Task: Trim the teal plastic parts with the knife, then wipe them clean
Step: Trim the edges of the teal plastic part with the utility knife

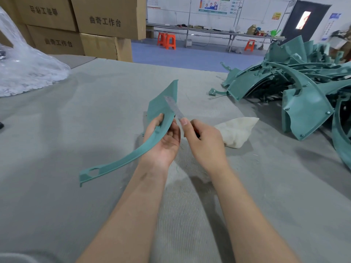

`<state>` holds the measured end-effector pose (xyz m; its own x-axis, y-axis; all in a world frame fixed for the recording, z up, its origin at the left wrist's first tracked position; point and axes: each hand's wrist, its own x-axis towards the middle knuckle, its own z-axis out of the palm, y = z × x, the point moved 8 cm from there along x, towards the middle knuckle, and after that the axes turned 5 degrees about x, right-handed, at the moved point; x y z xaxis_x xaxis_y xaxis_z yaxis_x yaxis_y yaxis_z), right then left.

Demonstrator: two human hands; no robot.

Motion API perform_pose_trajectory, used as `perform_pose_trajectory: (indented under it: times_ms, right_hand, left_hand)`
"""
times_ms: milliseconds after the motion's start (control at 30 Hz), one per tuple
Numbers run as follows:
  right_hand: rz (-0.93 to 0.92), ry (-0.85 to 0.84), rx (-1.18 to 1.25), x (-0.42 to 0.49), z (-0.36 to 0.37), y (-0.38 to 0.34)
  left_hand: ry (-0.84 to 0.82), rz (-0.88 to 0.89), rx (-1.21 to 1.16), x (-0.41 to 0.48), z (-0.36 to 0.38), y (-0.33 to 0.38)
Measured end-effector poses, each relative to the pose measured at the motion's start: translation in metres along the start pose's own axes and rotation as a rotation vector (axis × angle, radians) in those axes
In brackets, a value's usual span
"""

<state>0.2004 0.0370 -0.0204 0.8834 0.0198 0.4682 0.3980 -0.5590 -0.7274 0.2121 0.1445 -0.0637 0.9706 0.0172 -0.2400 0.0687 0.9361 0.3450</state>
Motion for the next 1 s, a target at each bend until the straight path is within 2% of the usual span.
perform_pose_trajectory:
  times_ms: [333, 567, 1000]
  right_hand:
    - [-0.088, -0.148, 0.028, -0.007, 0.021, -0.015]
    - [0.050, 0.097, 0.048, 0.003, -0.014, 0.007]
    - [0.039, 0.080, -0.004, 0.001, -0.010, 0.007]
  left_hand:
    - [0.039, 0.031, 0.067, -0.001, -0.006, 0.014]
    - [-0.092, -0.012, 0.094, -0.003, 0.006, 0.005]
    - [-0.084, -0.064, 0.033, -0.006, 0.006, -0.005]
